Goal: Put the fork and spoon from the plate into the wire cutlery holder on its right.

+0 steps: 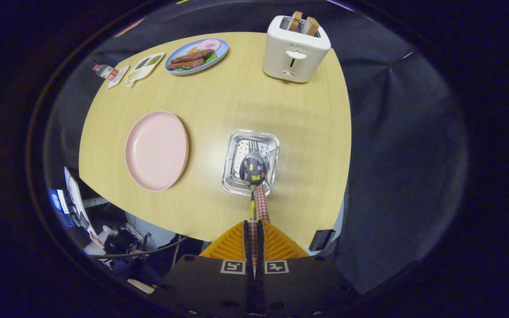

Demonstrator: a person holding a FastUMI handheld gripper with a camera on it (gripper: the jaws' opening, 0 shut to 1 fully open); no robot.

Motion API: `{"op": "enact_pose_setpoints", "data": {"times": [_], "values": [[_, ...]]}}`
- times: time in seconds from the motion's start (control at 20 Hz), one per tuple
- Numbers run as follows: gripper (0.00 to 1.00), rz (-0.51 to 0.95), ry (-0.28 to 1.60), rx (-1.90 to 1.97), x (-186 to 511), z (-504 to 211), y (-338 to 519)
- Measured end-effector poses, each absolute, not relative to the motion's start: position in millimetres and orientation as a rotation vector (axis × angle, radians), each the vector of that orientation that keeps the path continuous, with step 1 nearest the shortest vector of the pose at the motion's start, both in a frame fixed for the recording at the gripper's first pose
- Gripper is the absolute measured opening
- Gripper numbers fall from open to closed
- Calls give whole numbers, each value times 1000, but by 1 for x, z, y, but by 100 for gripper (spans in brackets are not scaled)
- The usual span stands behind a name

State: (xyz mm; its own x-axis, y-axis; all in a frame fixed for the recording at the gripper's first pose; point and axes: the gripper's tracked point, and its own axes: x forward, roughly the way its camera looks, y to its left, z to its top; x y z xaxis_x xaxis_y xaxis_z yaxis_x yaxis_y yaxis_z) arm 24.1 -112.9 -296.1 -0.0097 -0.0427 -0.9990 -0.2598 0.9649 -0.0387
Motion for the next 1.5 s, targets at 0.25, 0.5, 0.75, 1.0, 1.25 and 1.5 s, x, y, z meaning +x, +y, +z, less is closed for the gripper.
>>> {"op": "enact_pose_setpoints", "data": {"times": [0.25, 0.5, 0.75, 1.0, 1.25, 1.5], "values": [[1, 216, 1685, -322, 32, -300, -104], [1, 246, 1799, -372, 40, -302, -99], [1, 273, 1812, -414, 55, -310, -99], [3, 272, 1816, -392, 56, -314, -99], [9, 251, 1787, -371, 56, -317, -101], [15, 232, 1738, -335, 52, -316, -97]]}}
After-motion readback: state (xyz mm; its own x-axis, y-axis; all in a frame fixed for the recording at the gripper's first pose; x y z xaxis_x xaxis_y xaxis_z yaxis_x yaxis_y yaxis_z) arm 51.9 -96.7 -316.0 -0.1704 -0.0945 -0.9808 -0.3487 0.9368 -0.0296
